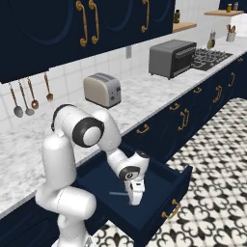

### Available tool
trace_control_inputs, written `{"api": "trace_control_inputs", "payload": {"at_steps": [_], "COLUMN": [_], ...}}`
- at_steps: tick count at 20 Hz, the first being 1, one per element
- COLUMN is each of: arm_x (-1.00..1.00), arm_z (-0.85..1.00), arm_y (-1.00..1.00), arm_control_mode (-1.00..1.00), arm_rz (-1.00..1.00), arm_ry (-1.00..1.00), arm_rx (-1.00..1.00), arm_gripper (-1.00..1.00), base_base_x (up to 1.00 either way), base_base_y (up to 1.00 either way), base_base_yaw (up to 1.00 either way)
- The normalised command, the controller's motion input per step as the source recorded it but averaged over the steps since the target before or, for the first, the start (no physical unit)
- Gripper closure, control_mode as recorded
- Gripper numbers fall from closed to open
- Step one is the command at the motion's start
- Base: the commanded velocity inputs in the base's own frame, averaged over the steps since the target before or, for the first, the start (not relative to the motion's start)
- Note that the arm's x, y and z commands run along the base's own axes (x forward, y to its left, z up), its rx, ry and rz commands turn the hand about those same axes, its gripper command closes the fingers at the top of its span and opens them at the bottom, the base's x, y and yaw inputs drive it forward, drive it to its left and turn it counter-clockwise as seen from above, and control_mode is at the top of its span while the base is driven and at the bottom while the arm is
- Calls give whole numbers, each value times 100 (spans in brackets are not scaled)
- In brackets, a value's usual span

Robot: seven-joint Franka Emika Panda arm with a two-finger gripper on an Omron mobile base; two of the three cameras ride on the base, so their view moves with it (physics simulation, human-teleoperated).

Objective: Take a straw from the drawer in front and place it inside the glass cup on the dining counter.

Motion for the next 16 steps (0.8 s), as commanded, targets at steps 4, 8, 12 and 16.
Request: {"api": "trace_control_inputs", "payload": {"at_steps": [4, 8, 12, 16], "arm_x": [34, 29, 16, 2], "arm_z": [-13, -27, -42, -45], "arm_y": [-3, -3, -8, -4], "arm_control_mode": [-100, -100, -100, -100], "arm_rz": [-15, -11, -8, -6], "arm_ry": [14, 9, 2, 0], "arm_rx": [0, 0, 0, 0], "arm_gripper": [-100, -100, -100, -100], "base_base_x": [0, 0, 0, 0], "base_base_y": [0, 0, 0, 0], "base_base_yaw": [0, 0, 0, 0]}}
